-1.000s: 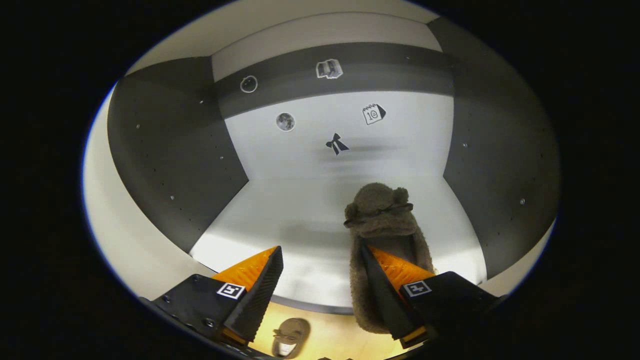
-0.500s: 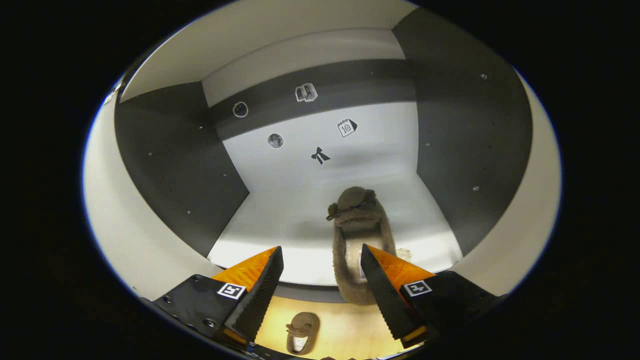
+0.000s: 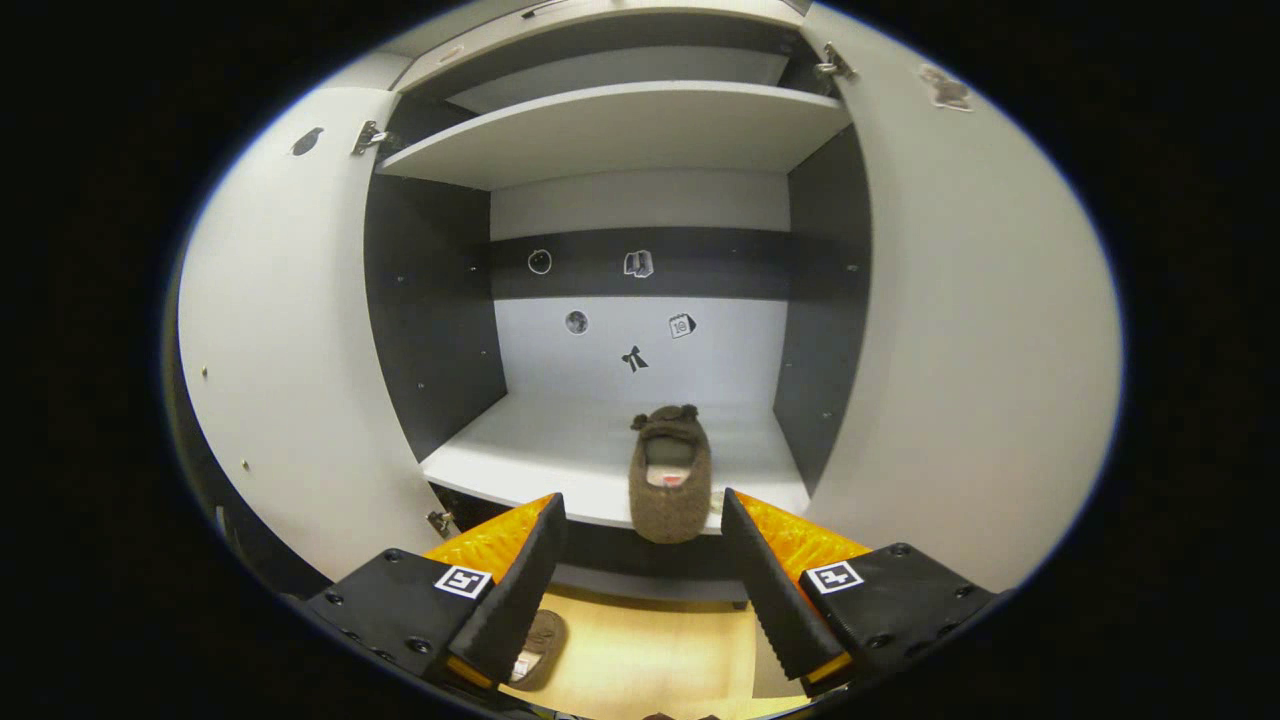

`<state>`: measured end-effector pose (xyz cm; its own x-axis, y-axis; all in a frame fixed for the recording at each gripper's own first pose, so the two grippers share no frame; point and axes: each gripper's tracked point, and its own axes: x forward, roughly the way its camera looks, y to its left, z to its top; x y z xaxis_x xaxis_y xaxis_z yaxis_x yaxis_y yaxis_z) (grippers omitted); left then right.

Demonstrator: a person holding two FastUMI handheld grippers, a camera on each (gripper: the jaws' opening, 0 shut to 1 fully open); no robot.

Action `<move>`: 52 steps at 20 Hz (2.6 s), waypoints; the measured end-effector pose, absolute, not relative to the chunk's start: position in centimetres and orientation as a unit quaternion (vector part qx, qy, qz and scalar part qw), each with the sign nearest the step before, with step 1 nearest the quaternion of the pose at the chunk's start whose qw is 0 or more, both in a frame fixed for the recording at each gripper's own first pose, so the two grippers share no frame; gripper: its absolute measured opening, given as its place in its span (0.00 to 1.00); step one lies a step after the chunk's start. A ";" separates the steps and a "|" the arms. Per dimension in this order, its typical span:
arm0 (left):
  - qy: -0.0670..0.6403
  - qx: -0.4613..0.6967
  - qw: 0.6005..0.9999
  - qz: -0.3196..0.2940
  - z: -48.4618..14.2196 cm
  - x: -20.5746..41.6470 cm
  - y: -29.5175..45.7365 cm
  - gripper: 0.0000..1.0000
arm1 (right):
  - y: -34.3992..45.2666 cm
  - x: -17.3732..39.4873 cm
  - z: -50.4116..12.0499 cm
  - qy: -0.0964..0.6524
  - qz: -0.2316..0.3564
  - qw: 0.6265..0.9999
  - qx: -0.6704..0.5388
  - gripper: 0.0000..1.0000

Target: Grab one shoe with the right hand and put it into the shoe cabinet, grab the other shoe with the left hand and put it into the shoe cabinet; then close the right door with the right hand and the left door with the left hand.

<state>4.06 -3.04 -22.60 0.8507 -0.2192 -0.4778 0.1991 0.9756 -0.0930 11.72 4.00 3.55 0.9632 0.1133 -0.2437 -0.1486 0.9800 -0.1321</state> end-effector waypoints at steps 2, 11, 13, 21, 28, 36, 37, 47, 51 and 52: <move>0.284 -0.007 0.952 -0.113 -26.5 4.4 -2.9 0.99 | 3.6 8.8 2.1 0.108 0.065 0.990 -0.059 1.00; 0.410 0.031 0.906 -0.099 -39.9 5.6 -1.5 0.99 | 1.6 -2.7 -5.1 0.092 0.002 0.995 -0.045 0.99; 0.425 0.027 0.900 -0.096 -41.3 6.3 -1.2 0.95 | 0.0 -4.1 -6.4 0.108 -0.022 0.993 -0.047 0.94; 0.439 0.008 0.894 -0.092 -44.2 9.9 -1.6 0.68 | -10.2 -10.9 -7.0 0.120 -0.181 0.976 -0.022 0.99; 0.428 0.007 0.899 -0.090 -44.4 11.4 -1.8 0.42 | -16.8 -15.2 -6.0 0.115 -0.280 0.953 0.025 0.98; 0.446 0.021 0.894 -0.044 -43.9 10.9 -0.3 0.02 | -20.4 -13.7 -4.3 0.102 -0.295 0.950 0.016 0.92; 0.452 0.008 0.891 -0.041 -43.5 10.8 -0.3 0.02 | -21.0 -12.7 -4.3 0.103 -0.290 0.951 0.020 0.98; 0.391 -0.057 0.917 0.056 -32.7 12.5 3.9 0.02 | -27.4 -2.3 -0.4 0.081 -0.229 0.969 0.047 0.96; 0.361 -0.021 0.931 0.049 -25.9 13.9 3.7 0.02 | -30.2 0.1 1.4 0.066 -0.230 0.971 0.028 0.98; 0.353 -0.013 0.935 0.041 -25.9 14.1 3.3 0.01 | -30.5 0.8 1.5 0.062 -0.227 0.971 0.030 0.98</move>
